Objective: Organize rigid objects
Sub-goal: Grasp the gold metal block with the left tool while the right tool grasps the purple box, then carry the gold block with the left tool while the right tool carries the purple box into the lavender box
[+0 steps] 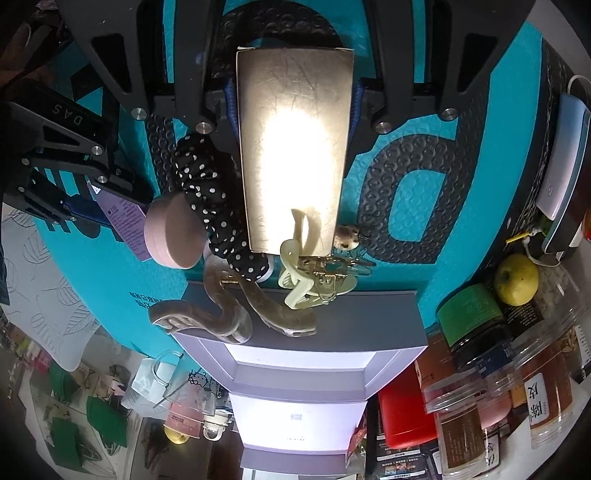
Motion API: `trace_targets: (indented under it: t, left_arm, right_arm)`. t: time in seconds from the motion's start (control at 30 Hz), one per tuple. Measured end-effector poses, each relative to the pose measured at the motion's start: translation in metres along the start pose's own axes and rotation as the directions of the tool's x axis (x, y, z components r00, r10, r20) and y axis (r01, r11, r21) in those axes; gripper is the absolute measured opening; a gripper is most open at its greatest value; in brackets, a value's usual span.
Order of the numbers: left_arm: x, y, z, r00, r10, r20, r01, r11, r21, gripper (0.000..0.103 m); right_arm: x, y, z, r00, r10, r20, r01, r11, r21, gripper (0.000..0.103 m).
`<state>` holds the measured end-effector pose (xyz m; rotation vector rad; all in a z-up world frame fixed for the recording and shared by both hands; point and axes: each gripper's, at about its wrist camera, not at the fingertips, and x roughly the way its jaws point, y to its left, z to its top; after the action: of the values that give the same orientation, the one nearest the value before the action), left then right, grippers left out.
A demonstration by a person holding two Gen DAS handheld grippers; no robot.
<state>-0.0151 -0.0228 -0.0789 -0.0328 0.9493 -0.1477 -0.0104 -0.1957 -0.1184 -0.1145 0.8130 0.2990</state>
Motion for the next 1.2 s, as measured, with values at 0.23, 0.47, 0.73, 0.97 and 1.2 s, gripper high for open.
trace_targets:
  t: [0.23,0.47,0.73,0.97,1.2]
  left_arm:
    - [-0.013,0.007,-0.011,1.000,-0.022,0.002,0.022,1.000,-0.021,0.043]
    - [-0.029,0.011,-0.023,1.000,-0.016,0.025,0.017,0.999,-0.034,0.043]
    - [-0.050,0.009,-0.030,0.997,-0.020,0.068,0.022,0.999,-0.031,0.043]
    - [-0.063,0.004,-0.024,0.994,-0.032,0.100,0.033,0.999,-0.008,0.043]
    - [-0.069,-0.002,-0.005,0.991,-0.053,0.122,0.051,0.999,0.015,0.043]
  right_arm:
    - [-0.008,-0.002,-0.005,0.999,0.038,-0.002,-0.038,0.999,0.027,0.050]
    - [-0.025,0.000,-0.019,0.999,0.044,0.013,-0.044,0.998,0.042,0.050]
    - [-0.046,0.008,-0.032,0.998,0.047,0.044,-0.049,0.998,0.031,0.050]
    - [-0.056,0.016,-0.035,0.996,0.077,0.050,-0.078,0.997,0.009,0.050]
    - [-0.067,0.019,-0.023,0.991,0.106,0.076,-0.105,0.994,-0.013,0.050]
